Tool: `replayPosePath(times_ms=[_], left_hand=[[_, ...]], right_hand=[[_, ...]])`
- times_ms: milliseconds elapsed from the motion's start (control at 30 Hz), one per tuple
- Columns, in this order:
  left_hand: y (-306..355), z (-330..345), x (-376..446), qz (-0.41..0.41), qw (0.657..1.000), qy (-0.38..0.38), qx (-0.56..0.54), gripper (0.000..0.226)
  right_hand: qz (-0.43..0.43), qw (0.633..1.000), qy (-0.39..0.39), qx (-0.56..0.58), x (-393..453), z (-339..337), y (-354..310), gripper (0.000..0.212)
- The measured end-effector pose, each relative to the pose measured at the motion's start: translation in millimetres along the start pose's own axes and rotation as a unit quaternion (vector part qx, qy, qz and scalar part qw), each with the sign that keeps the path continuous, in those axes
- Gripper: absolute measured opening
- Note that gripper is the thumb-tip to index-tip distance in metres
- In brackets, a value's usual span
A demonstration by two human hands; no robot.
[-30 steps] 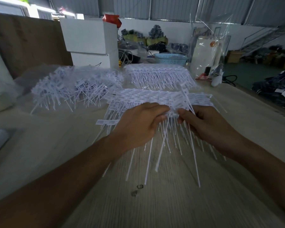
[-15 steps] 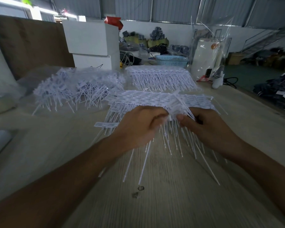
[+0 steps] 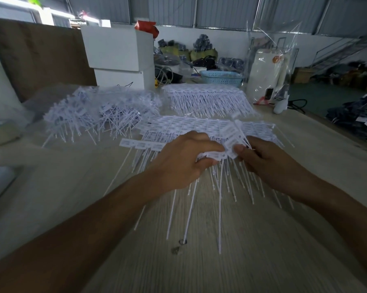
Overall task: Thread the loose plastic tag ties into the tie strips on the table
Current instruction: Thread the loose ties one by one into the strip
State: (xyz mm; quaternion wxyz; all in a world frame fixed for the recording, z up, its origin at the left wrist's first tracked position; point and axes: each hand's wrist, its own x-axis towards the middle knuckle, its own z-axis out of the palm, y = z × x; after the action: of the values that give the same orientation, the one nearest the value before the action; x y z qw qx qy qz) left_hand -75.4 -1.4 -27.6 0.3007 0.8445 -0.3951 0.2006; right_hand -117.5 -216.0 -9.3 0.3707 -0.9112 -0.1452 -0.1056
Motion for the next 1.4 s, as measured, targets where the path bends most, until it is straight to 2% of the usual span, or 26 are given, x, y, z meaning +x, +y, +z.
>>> replayPosePath(times_ms=[33, 100, 167, 200, 267, 333, 400, 467, 733, 900, 1000, 1133, 1267, 1400], left_hand=[[-0.1, 0.7, -0.7, 0.010, 1.000, -0.014, 0.008, 0.030], [-0.4, 4.8, -2.7, 0.032, 0.998, -0.047, 0.022, 0.027], [0.3, 8.8, -4.1, 0.031, 0.998, -0.052, 0.006, 0.026], [1.2, 9.7, -4.2, 0.025, 0.999, -0.040, -0.009, 0.026], [3.5, 9.8, -2.4, 0.002, 0.999, -0.004, -0.035, 0.027], [7.2, 8.0, -0.8, -0.024, 0.998, 0.034, -0.052, 0.028], [10.6, 6.9, -0.2, -0.028, 0.995, 0.069, -0.070, 0.029], [14.8, 5.8, -0.5, -0.020, 0.993, 0.090, -0.078, 0.028], [23.8, 4.9, -2.2, -0.004, 0.992, 0.095, -0.087, 0.024], [17.7, 3.9, -0.4, -0.018, 0.996, 0.060, -0.057, 0.026], [11.4, 5.4, -0.6, -0.037, 0.999, 0.035, -0.012, 0.034], [7.2, 5.4, -1.9, -0.032, 0.998, 0.051, 0.007, 0.029], [7.4, 4.7, -0.8, -0.033, 0.998, 0.050, 0.010, 0.028], [8.2, 3.9, 0.7, -0.032, 0.999, 0.039, -0.004, 0.021]], right_hand=[[-0.032, 0.996, 0.023, -0.085, 1.4, -1.1, 1.9, 0.030], [-0.047, 0.984, 0.082, -0.154, 2.8, -6.9, 4.8, 0.030], [-0.030, 0.981, 0.142, -0.132, 4.1, -15.5, 8.9, 0.037], [-0.009, 0.984, 0.158, -0.075, 4.9, -18.6, 10.3, 0.042], [0.051, 0.985, 0.135, 0.090, 2.9, -19.9, 7.4, 0.054], [0.097, 0.974, 0.056, 0.197, -1.3, -13.4, 0.3, 0.058], [0.101, 0.970, -0.019, 0.219, -5.0, -2.9, -5.2, 0.049], [0.094, 0.970, -0.062, 0.217, -5.9, 2.9, -7.9, 0.046], [0.111, 0.953, -0.100, 0.264, -6.6, -1.6, -7.5, 0.043], [0.132, 0.946, -0.010, 0.296, -1.5, -3.1, -4.4, 0.033], [0.144, 0.934, -0.002, 0.328, 0.0, -6.5, -1.1, 0.034], [0.114, 0.953, -0.008, 0.281, -1.9, -0.4, -0.6, 0.034], [0.032, 0.983, 0.033, 0.176, -2.5, -1.2, 0.3, 0.040], [-0.013, 0.990, 0.061, 0.123, -2.2, 0.6, 1.2, 0.042]])
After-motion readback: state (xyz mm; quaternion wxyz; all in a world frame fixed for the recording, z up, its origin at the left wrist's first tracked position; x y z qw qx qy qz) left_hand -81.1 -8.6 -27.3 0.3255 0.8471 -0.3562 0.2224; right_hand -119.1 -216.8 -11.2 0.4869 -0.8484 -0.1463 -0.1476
